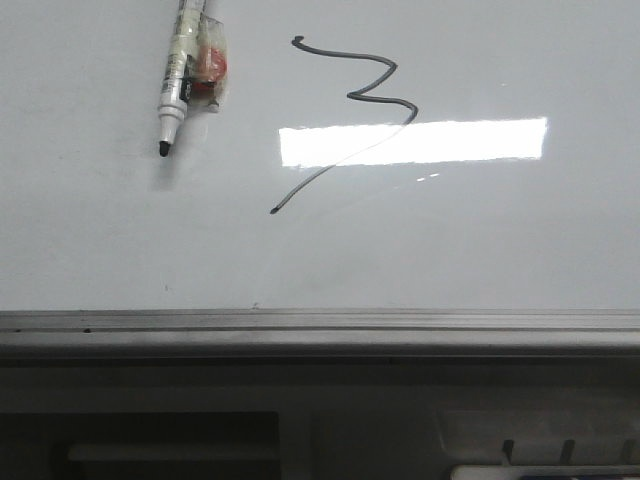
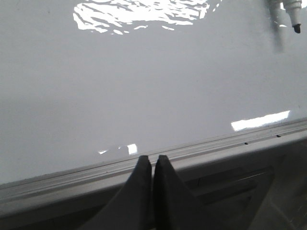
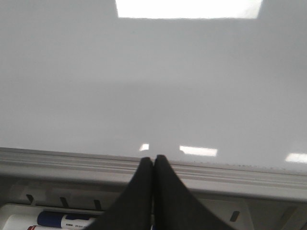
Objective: Write number 3 on whiteboard
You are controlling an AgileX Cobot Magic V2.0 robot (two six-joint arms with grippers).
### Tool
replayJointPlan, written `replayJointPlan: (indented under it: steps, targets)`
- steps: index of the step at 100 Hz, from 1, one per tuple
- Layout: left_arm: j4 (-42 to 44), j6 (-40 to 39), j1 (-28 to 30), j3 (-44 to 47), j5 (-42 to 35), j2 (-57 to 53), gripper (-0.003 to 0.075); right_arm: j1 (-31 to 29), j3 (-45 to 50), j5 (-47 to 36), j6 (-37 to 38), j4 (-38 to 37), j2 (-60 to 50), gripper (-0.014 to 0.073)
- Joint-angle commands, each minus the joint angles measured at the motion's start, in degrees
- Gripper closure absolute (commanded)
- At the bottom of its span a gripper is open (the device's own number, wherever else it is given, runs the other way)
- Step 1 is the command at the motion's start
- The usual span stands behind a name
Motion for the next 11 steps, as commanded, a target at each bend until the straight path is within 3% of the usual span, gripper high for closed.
replayJointPlan:
  steps: [1,11]
  targets:
    - [-0.1,-0.7,0.1,0.8,-3.0,-1.4,0.0741,-0.3,2.1,-2.1,0.3,-0.7,-0.6,0.0643]
    - [-0.1,-0.7,0.1,0.8,-3.0,-1.4,0.0741,-0.3,2.1,-2.1,0.3,-0.7,-0.6,0.0643]
